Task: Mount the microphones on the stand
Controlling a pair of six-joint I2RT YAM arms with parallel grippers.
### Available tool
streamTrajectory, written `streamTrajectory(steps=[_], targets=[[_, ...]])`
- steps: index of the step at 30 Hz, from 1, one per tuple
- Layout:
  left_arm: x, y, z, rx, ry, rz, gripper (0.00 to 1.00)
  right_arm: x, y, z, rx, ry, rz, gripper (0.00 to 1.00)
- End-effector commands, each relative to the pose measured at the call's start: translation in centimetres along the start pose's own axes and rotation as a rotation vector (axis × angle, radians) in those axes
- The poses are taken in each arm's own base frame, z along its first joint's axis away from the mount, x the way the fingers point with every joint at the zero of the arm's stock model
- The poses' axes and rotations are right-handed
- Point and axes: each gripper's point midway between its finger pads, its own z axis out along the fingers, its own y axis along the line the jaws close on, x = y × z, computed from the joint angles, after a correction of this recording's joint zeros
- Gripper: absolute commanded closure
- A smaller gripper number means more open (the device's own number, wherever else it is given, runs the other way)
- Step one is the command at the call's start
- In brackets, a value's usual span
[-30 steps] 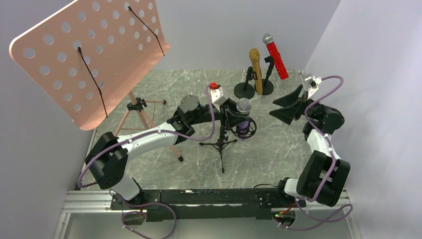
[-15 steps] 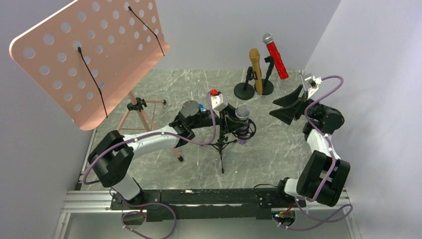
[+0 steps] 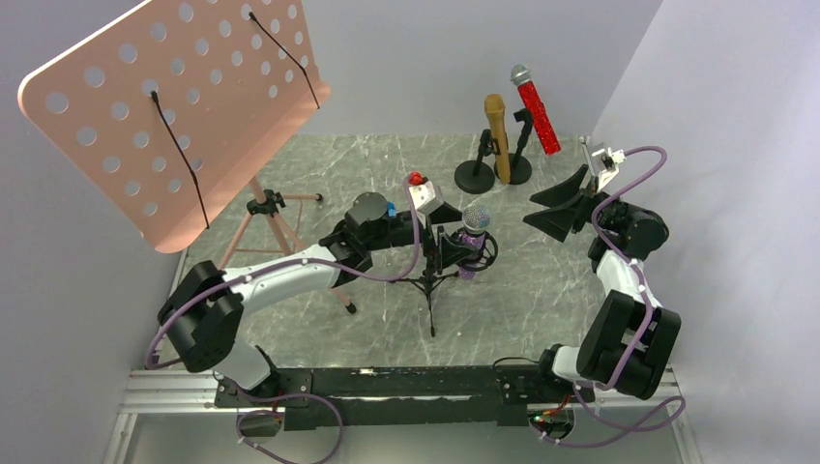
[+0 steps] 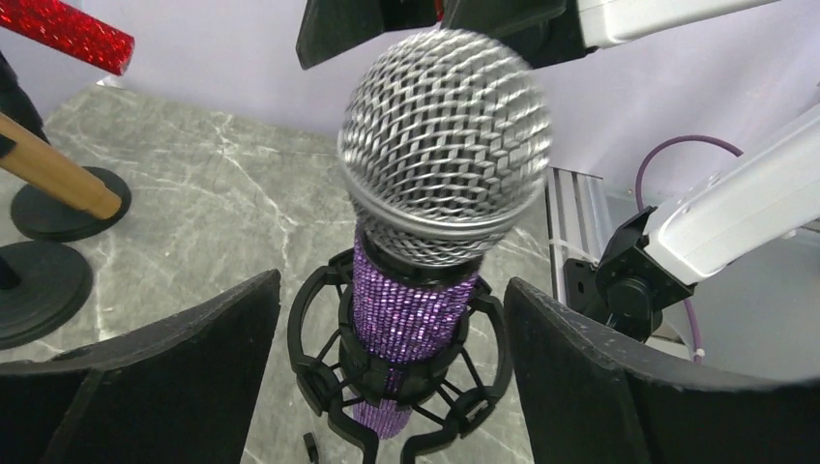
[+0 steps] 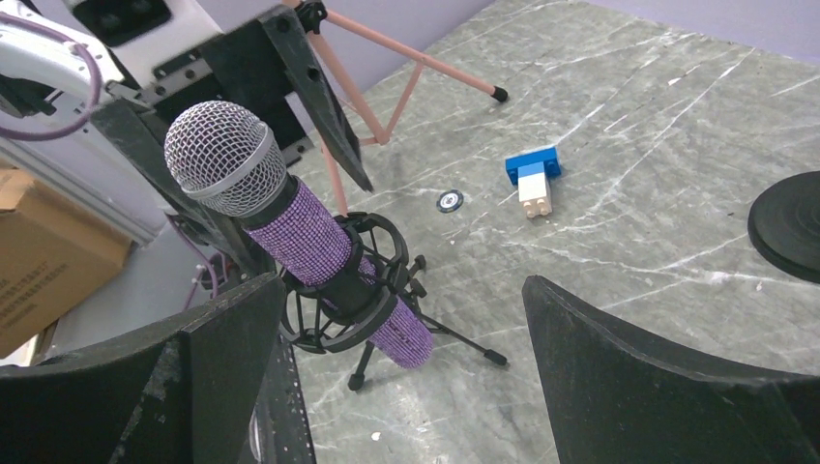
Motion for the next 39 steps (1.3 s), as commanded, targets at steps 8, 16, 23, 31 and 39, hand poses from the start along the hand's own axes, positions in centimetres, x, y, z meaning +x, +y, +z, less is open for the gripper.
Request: streamTrajectory(steps=[8,16,23,31,39], targets=[[-6.1,-1.7,-5.1,-0.09,-0.056,0.226,0.06,0.2,0.6,-0.2,-0.003,0.041,-0.219,0.0],[-0.8,-2.0,-10.5,-0.186,-0.053,0.239,0.01,0.4,0.4,-0.2,-0.005,0.041,-0.21,0.0],[4.3,-2.7,-12.6,-0.15,-0.123,0.328,0.01,0.6,0.1,0.0,-0.013,0.044,-0.193,0.0],[4.1,-0.4,-9.4,-0.147,-0.169,0.309,0.01,0.6,0.2,0.0,-0.013,0.048,-0.198,0.0],[3.5,0.9,-6.9,-0.11,-0.233,0.223,0.15,0.7,0.1,-0.1,-0.014,0.054,-0.198,0.0]])
